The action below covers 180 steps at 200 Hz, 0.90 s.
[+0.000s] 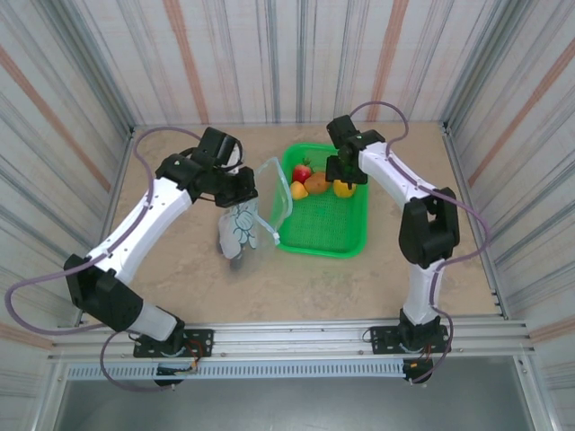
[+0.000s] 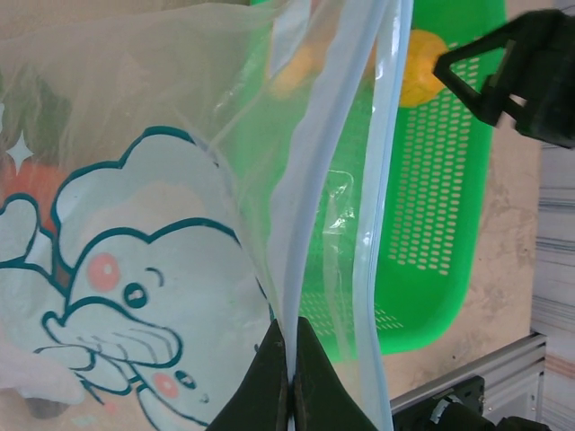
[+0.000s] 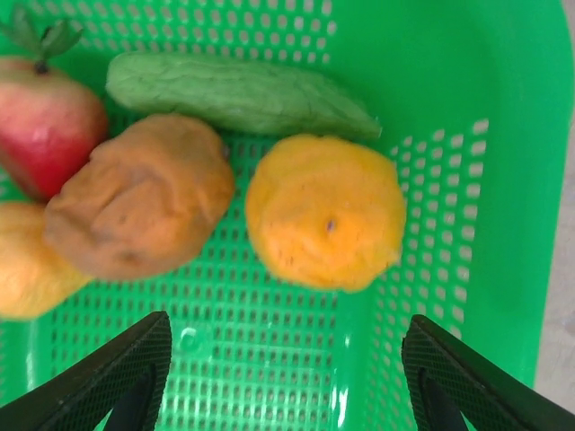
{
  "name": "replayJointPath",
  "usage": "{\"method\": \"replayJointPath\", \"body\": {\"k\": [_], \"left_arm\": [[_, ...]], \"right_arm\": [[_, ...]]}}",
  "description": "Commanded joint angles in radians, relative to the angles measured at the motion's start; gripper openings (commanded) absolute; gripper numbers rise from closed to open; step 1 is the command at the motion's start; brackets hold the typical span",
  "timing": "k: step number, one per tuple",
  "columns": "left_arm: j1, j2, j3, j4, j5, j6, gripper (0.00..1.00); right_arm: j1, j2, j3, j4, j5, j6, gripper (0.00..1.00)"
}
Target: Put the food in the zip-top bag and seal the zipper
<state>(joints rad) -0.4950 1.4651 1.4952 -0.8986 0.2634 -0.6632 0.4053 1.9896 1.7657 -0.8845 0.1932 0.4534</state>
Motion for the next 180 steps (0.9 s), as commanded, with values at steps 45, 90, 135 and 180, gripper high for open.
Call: {"method": "replayJointPath", "body": {"k": [45, 90, 135, 180], "left_arm": [[0.021, -0.09, -0.066, 0.023, 0.044, -0.022, 0.0], [0.021, -0.104, -0.087, 0.02, 0.05, -0.034, 0.0], [0.019, -0.129, -0.107, 0.021, 0.056, -0.057, 0.0], [0.018, -0.139, -0.109, 0.016, 0.052, -0.044, 0.0]], "right_arm": [[-0.027, 0.121, 0.103, -0.078, 0.062, 0.001, 0.71], [-0.039, 0.162, 0.074, -0.053, 0.0, 0.018, 0.71], [-0.049, 0.215, 0.075, -0.027, -0.039, 0.025, 0.69], [-0.042, 0.166, 0.06, 0.002, -0.043, 0.039, 0.51]]}}
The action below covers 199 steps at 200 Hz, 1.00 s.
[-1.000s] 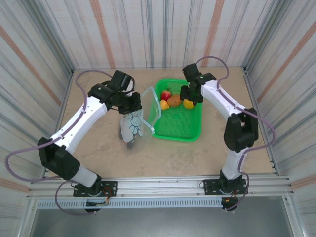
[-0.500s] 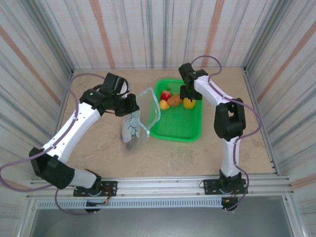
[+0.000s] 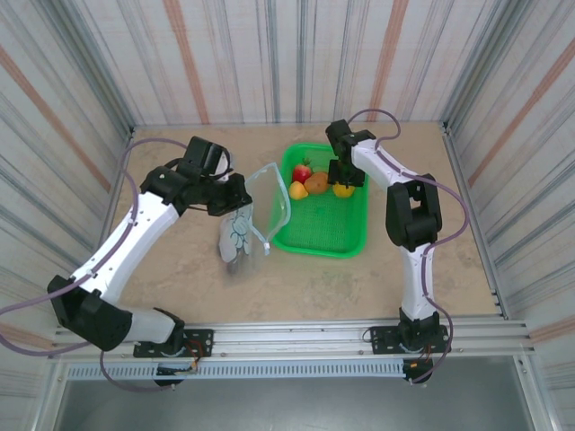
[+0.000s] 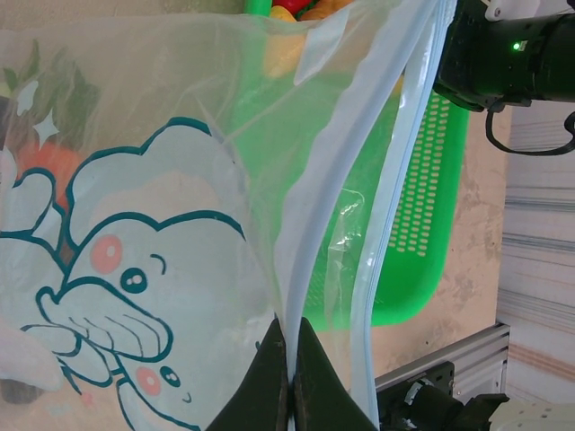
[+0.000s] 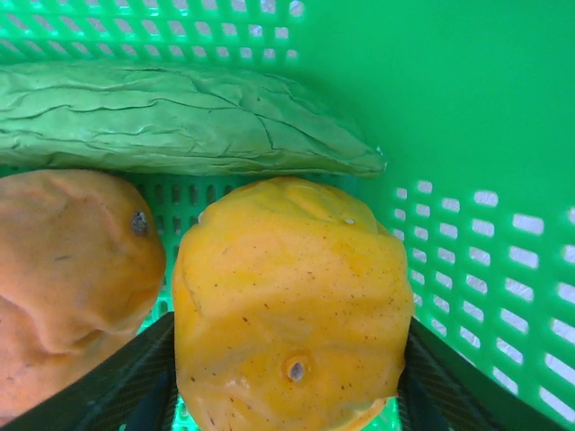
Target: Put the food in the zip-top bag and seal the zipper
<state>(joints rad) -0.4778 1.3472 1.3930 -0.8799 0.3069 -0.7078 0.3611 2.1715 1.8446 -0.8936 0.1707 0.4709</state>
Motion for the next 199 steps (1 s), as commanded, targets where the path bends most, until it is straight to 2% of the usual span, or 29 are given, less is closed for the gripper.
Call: {"method": "replayJointPath", "body": {"k": [1, 42, 81, 110, 138, 171, 199], "left_arm": [[0.001, -0.021, -0.006, -0.002, 0.008, 0.002, 0.0], [0.001, -0.011, 0.015, -0.019, 0.012, 0.03, 0.0], [0.001, -0.024, 0.013, -0.013, 0.043, 0.053, 0.0], [0.001, -0.044, 0.002, -0.011, 0.081, 0.082, 0.0], [0.003, -0.082, -0.013, -0.005, 0.073, 0.109, 0.0], [0.011, -0.104, -0.015, 0.006, 0.091, 0.124, 0.0], [0.011, -0.11, -0.038, 0.016, 0.122, 0.13, 0.0]], "right_arm": [[0.002, -0.018, -0.019, 0.01, -0.019, 0.021, 0.51], [0.03, -0.178, -0.054, 0.017, 0.049, 0.029, 0.49], [0.13, -0.371, -0.149, 0.031, 0.117, 0.027, 0.48], [0.205, -0.532, -0.183, 0.016, 0.108, 0.032, 0.46], [0.283, -0.699, -0.237, 0.068, 0.023, 0.035, 0.46], [0.341, -0.856, -0.366, 0.233, -0.268, 0.044, 0.46], [0.412, -0.914, -0.425, 0.348, -0.372, 0.021, 0.46]]}}
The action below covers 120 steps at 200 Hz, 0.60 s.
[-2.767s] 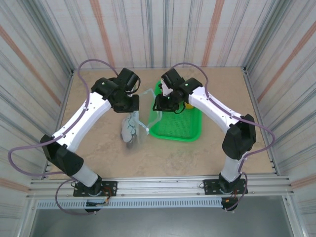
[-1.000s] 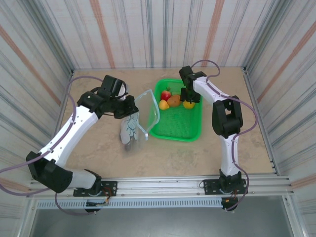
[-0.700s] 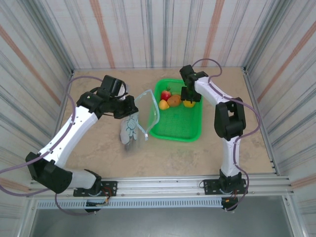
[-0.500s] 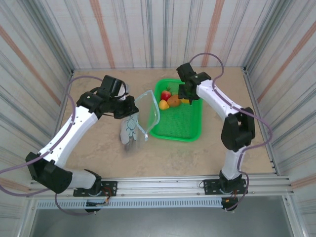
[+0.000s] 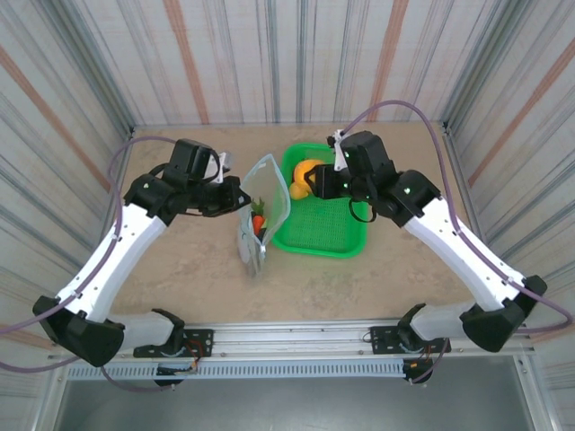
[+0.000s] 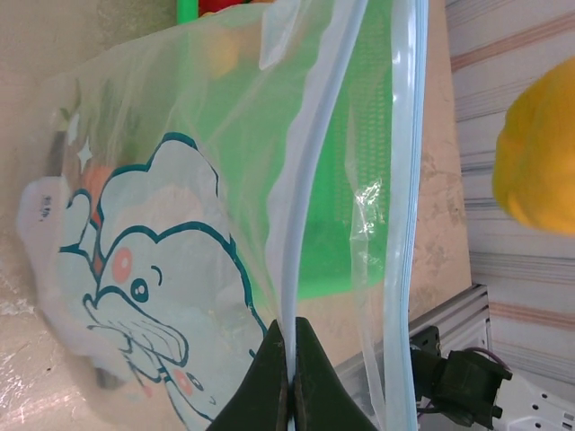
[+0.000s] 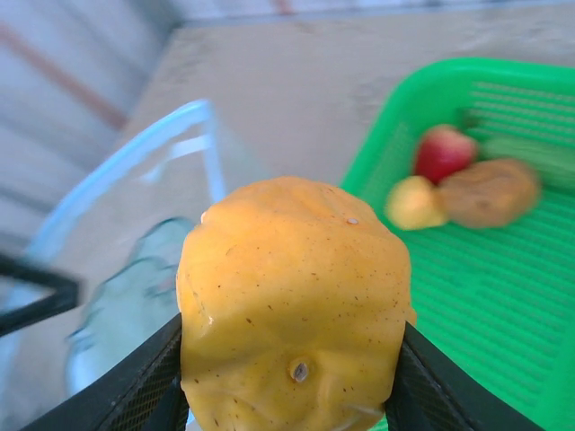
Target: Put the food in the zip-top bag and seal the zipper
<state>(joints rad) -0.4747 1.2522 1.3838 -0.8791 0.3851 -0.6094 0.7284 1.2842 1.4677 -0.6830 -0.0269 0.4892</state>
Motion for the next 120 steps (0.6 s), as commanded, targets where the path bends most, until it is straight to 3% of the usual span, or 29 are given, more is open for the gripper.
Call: {"method": "replayJointPath", "body": {"k": [1, 23, 58, 120], "left_arm": [[0.008, -0.016, -0.03, 0.016, 0.044, 0.032, 0.0], [0.008, -0.036, -0.059, 0.028, 0.05, 0.024, 0.0], [0.008, -0.074, -0.093, 0.052, 0.046, 0.005, 0.0], [0.009, -0.061, -0.041, 0.047, 0.051, 0.015, 0.0]], "right_arm": [[0.046, -0.027, -0.05, 0.141, -0.177, 0.003, 0.46], [0.078, -0.004, -0.04, 0.167, -0.222, 0.003, 0.46], [0.147, 0.08, 0.034, 0.105, -0.164, -0.063, 0.46], [0.151, 0.211, 0.043, 0.031, -0.049, -0.035, 0.45]]}}
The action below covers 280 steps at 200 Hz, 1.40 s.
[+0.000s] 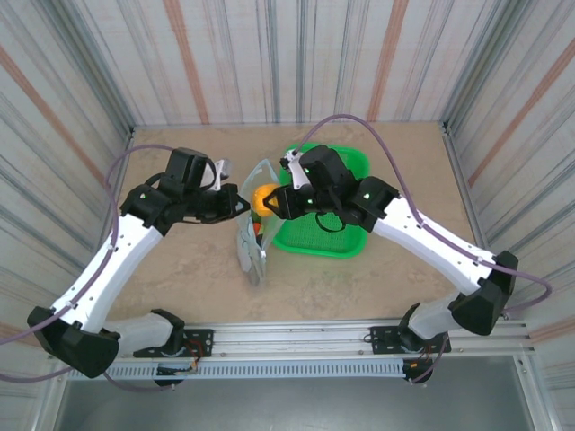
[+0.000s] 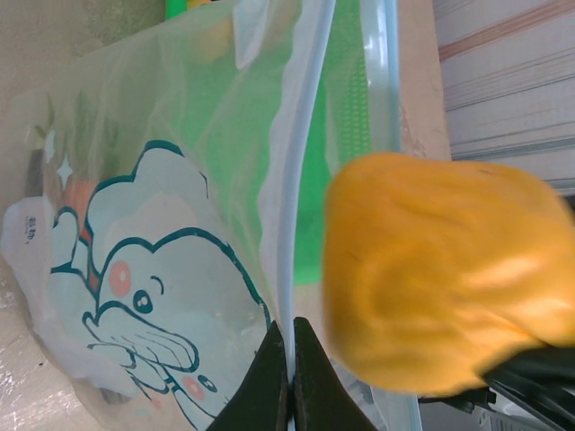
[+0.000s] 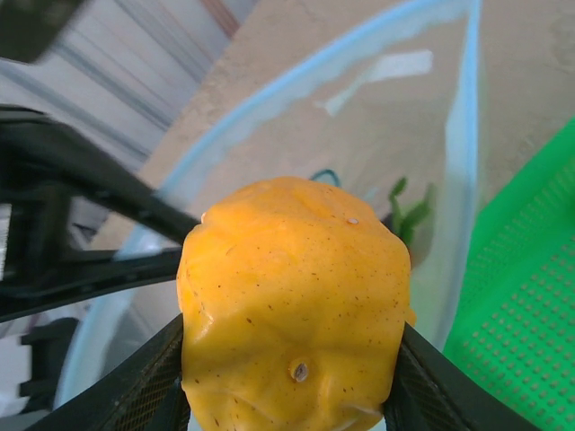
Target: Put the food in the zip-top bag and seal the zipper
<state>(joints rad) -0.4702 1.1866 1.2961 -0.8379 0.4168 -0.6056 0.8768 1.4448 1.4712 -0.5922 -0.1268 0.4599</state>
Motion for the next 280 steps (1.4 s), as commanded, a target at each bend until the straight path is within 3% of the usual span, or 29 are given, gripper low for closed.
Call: {"method": "replayJointPath", "body": {"k": [1, 41, 97, 166, 222, 280], "left_arm": [[0.004, 0.006, 0.049, 0.005, 0.02, 0.013, 0.0], [0.006, 0.047, 0.136, -0.023, -0.014, 0.062, 0.0], [0.031, 0.121, 0.28, -0.116, -0.077, 0.16, 0.0], [0.033, 0.132, 0.247, -0.15, -0.166, 0.168, 0.0], [0.033, 0.153, 0.223, -0.129, -0.164, 0.152, 0.0], [0.032, 0.154, 0.206, -0.102, -0.165, 0.108, 0.0]], "right_arm": [[0.002, 0.053, 0.041, -0.061, 0.051, -0.006, 0.45], [0.011, 0.192, 0.142, -0.15, -0.038, -0.023, 0.48], [0.014, 0.266, 0.185, -0.202, -0.099, -0.029, 0.75], [-0.051, 0.215, 0.211, -0.174, -0.244, -0.049, 0.73], [-0.116, 0.142, 0.265, -0.14, -0.255, -0.047, 0.71], [-0.332, 0.13, 0.186, -0.175, -0.044, 0.102, 0.67]]}}
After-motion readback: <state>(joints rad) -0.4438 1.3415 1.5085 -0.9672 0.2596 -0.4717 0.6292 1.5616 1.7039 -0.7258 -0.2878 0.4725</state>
